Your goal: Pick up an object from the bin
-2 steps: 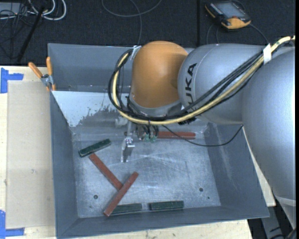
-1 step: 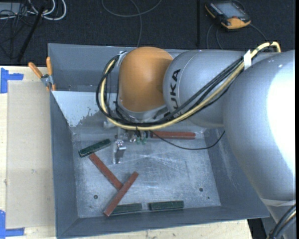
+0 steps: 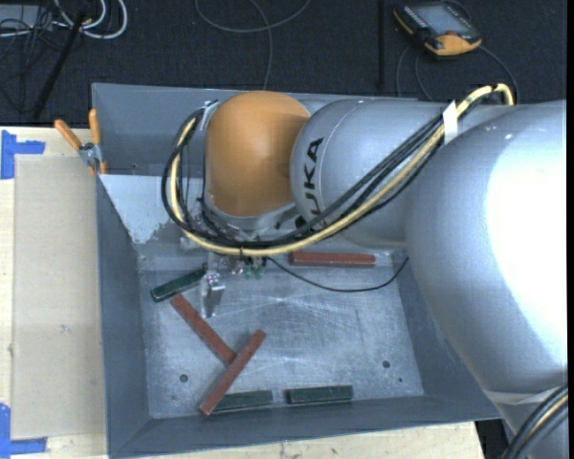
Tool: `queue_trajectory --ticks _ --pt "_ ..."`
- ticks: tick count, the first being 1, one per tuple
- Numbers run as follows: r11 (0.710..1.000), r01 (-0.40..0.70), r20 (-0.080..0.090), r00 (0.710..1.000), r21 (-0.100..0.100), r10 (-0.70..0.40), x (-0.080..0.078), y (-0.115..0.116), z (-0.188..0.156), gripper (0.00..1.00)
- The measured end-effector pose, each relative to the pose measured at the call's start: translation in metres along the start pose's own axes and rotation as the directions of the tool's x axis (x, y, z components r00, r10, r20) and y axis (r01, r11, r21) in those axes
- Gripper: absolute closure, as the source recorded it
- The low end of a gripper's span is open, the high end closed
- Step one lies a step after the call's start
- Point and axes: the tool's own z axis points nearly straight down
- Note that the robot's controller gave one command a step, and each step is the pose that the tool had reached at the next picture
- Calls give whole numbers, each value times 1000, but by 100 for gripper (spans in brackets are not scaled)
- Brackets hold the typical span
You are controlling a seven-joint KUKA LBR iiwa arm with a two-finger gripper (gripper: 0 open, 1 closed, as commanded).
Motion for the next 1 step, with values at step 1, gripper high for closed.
queue_trajectory --ticks 1 --pt "1000 8 7 1000 0 -8 -3 4 -26 0"
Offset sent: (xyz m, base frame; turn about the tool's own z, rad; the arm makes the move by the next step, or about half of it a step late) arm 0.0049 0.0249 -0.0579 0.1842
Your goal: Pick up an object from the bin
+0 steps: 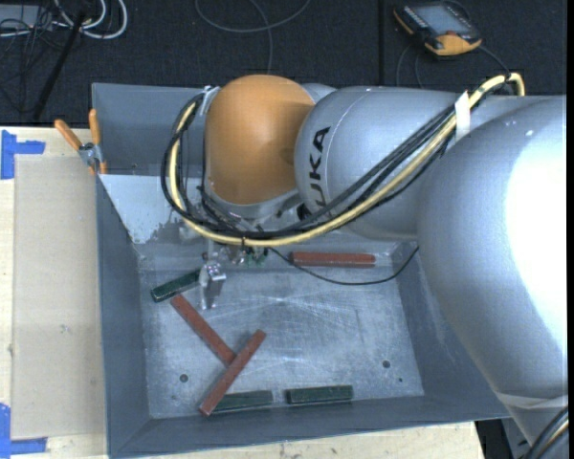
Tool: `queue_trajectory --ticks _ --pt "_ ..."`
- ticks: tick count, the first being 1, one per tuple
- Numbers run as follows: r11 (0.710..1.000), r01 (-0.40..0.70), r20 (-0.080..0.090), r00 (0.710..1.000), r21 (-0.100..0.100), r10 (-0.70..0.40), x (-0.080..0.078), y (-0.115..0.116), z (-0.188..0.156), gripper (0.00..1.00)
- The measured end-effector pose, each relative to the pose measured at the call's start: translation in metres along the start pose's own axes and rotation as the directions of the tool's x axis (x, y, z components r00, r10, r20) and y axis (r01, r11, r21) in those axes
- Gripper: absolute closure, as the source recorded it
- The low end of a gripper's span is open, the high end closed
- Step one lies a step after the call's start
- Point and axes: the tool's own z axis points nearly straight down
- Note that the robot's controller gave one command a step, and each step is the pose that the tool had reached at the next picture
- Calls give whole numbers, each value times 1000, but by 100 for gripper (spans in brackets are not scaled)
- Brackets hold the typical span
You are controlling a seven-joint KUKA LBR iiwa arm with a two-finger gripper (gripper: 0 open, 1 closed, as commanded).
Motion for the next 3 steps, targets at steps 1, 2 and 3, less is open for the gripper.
queue_trajectory --ticks 1,2,3 --pt "981 -193 -3 981 1 193 -6 20 86 0" --pt "990 -138 4 990 -4 138 -8 19 80 100" --pt "991 -134 4 991 -5 134 -8 18 80 100"
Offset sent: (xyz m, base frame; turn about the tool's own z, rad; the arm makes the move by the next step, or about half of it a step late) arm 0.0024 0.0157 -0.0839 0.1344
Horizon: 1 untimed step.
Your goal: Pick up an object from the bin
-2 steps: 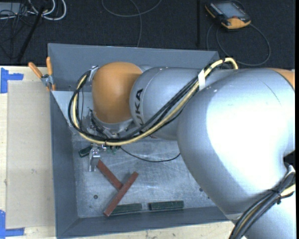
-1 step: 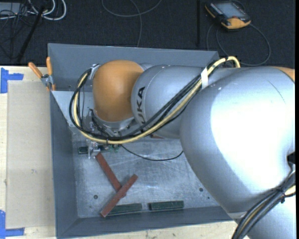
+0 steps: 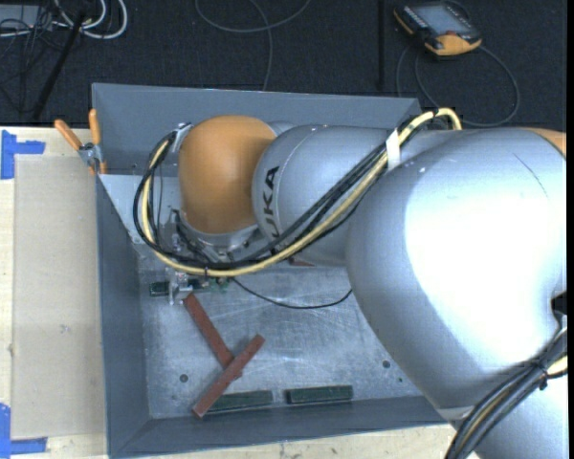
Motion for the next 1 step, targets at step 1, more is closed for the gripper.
queue_trajectory --ticks 1 --pt "1000 -3 -10 1000 6 3 0 0 -99 100"
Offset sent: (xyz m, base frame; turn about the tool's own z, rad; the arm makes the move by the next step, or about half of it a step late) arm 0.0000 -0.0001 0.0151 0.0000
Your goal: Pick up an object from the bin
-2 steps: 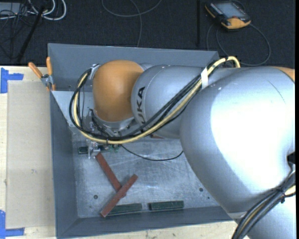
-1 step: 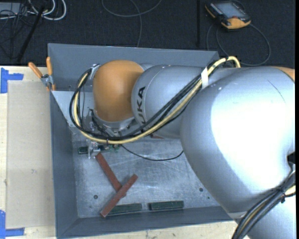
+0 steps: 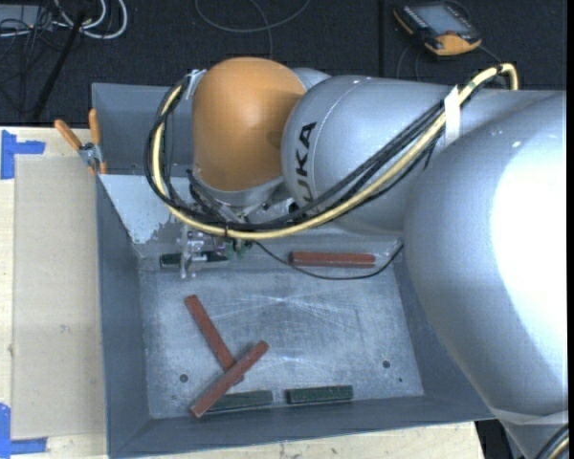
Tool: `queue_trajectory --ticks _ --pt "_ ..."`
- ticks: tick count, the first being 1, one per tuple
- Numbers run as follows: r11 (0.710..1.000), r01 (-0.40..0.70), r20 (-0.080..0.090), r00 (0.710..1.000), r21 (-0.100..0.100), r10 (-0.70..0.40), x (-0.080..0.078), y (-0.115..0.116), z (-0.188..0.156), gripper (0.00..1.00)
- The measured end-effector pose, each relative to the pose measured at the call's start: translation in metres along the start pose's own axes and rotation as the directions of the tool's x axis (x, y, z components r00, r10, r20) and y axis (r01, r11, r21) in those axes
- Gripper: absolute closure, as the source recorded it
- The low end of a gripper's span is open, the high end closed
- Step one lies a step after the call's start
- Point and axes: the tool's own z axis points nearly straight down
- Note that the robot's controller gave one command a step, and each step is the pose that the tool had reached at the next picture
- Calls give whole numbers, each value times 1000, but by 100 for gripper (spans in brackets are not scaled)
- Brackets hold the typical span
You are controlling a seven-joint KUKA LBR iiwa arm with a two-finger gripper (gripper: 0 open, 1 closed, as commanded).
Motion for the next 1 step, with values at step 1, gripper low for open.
queue_trajectory --ticks 1 --pt "1000 1 5 1000 -2 -1 -2 1 64 100"
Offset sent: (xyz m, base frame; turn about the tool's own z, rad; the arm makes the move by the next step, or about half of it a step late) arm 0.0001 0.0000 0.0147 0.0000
